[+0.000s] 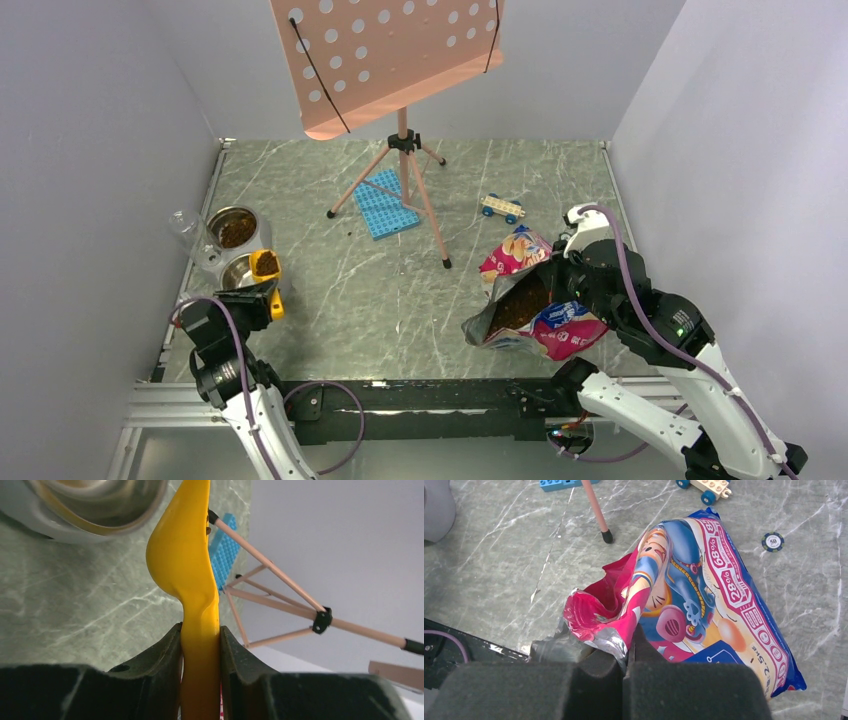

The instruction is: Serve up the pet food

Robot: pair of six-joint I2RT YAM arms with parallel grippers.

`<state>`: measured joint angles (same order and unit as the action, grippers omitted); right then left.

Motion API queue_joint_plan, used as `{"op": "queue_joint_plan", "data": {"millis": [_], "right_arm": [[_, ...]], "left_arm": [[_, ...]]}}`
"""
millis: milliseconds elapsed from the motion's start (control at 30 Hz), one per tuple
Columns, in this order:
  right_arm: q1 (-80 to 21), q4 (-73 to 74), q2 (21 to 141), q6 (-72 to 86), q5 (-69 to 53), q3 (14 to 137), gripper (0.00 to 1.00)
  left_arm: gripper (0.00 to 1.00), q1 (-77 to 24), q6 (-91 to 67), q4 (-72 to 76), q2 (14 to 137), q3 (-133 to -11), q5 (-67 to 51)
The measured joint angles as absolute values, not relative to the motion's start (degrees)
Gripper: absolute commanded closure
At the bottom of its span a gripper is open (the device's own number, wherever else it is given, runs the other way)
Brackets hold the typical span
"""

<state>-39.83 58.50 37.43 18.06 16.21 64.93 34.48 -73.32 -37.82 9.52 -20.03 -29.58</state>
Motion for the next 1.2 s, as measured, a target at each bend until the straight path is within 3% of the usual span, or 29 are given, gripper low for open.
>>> {"op": "queue_joint_plan", "data": {"millis": [433,833,1200], "right_arm": [[-39.8,58.6,37.4,18.0,16.3,64.9,1.0],[-39.8,58.7,36.9,18.0,16.5,64.9,1.0],[-39.8,58.7,36.9,18.0,16.5,64.9,1.0]], "left_arm": [[1.0,34.5,-71.2,-42.0,19.0,-23.6,-20.0],[1.0,34.6,-64.5,-51.4,39.5,-38.0,-14.0],[1.0,34.6,-60.6,-62.2,49.1,-48.5,-12.3]]}}
